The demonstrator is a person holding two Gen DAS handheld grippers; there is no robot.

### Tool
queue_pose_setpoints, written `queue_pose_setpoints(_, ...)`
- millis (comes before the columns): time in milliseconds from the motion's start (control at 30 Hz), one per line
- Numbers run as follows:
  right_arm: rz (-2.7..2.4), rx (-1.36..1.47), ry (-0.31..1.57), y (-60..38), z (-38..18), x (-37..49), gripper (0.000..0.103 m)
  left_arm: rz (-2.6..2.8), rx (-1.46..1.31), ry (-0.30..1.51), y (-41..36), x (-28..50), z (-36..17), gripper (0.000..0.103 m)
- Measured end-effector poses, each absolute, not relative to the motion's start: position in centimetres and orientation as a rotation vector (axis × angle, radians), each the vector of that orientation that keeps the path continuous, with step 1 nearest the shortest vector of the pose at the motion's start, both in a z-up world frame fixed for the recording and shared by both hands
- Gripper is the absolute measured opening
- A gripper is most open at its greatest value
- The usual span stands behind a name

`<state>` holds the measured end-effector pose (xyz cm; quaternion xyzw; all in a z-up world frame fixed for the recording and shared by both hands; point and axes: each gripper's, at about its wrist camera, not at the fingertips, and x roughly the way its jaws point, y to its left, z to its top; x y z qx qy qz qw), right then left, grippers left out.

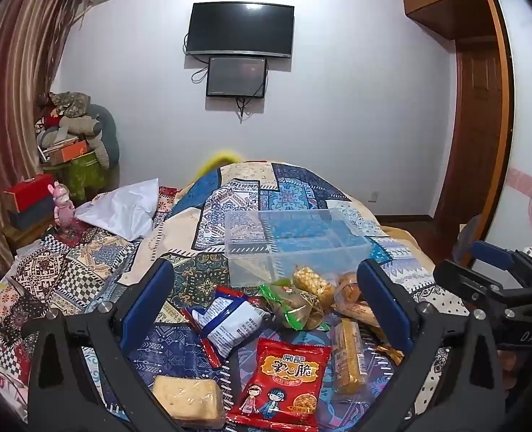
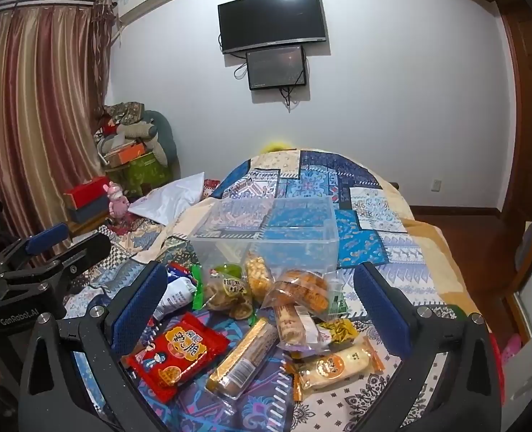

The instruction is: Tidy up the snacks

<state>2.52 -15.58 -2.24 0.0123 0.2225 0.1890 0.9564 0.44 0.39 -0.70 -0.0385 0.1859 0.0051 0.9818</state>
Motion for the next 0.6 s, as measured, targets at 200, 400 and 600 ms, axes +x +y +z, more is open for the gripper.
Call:
queue_pose_setpoints(200, 0.380, 0.023, 0.439, -15.67, -2.09, 2.50, 0.103, 0.010, -0.078, 0.372, 0.25, 0.48, -0.64, 0.103)
queue_pose_setpoints(400, 0.378, 0.017, 0.429, -15.55, -2.09, 2.38, 0.103, 0.010, -0.076, 0.370, 0.12, 0.57, -0.57, 0.103)
queue_pose_setpoints(600, 0.378, 0.021, 0.423, -15.53, -2.04, 2.37, 0.103, 0.012, -0.076, 0.364, 0.10, 0.54, -0.52, 0.103)
